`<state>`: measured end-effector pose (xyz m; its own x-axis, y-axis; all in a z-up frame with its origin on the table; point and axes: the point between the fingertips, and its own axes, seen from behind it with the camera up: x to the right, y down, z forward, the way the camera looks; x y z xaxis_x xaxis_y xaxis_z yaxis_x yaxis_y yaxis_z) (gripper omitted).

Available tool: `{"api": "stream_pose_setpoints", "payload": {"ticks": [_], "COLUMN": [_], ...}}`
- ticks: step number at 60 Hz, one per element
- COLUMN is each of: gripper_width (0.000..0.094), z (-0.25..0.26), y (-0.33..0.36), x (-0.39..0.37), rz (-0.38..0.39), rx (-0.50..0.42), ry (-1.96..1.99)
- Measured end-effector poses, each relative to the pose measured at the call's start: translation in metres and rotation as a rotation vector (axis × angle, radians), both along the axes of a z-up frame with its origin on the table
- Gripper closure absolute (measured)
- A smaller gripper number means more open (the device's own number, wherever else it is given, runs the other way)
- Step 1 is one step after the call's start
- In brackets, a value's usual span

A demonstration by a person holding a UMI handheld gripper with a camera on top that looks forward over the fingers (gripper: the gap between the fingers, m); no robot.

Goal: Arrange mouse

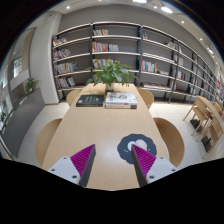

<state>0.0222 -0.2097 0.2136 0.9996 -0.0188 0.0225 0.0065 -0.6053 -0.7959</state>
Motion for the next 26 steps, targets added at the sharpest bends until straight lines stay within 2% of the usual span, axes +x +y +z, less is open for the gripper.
{"api": "stream_pose_setpoints", "payload": {"ticks": [26], "gripper_width": [0.0238], "z": [0.003], "y": [-0.040], "x": [-0.030], "rz": [0.022], "rx": [-0.004], "ry": [-0.007]}}
